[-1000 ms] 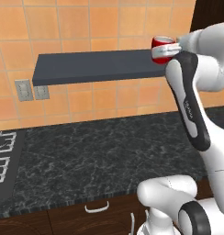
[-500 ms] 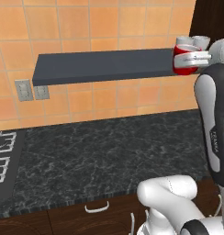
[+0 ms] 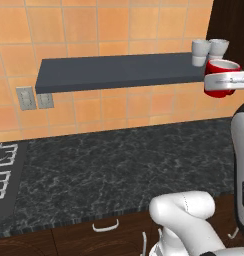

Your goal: Gather all objects into one cabinet and sort the glasses and bowls to opposite sides.

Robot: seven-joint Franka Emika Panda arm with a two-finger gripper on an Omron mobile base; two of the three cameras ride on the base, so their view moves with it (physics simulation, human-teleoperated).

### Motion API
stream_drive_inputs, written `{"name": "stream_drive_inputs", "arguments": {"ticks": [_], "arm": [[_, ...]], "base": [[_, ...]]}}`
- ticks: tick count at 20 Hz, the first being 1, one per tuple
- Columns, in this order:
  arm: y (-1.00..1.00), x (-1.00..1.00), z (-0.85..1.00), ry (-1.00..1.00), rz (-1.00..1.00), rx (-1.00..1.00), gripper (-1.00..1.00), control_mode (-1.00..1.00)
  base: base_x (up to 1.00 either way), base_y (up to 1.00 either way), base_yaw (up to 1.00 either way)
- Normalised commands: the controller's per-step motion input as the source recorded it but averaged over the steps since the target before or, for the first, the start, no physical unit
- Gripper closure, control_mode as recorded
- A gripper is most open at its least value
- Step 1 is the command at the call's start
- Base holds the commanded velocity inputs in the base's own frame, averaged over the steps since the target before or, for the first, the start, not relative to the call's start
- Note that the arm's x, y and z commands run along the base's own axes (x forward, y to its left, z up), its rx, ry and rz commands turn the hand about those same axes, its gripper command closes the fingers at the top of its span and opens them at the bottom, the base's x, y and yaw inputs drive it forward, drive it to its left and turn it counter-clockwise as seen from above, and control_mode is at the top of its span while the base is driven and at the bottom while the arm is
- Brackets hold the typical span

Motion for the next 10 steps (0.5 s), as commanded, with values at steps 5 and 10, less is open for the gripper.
{"name": "stream_drive_inputs", "arguments": {"ticks": [5,10], "arm": [[0.03,-0.04,-0.14,0.04,-0.04,0.00,1.00,-1.00],[0.00,0.00,-0.19,0.07,0.00,0.00,1.00,-1.00]], "base": [[0.00,0.00,0.00],[0.00,0.00,0.00]]}}
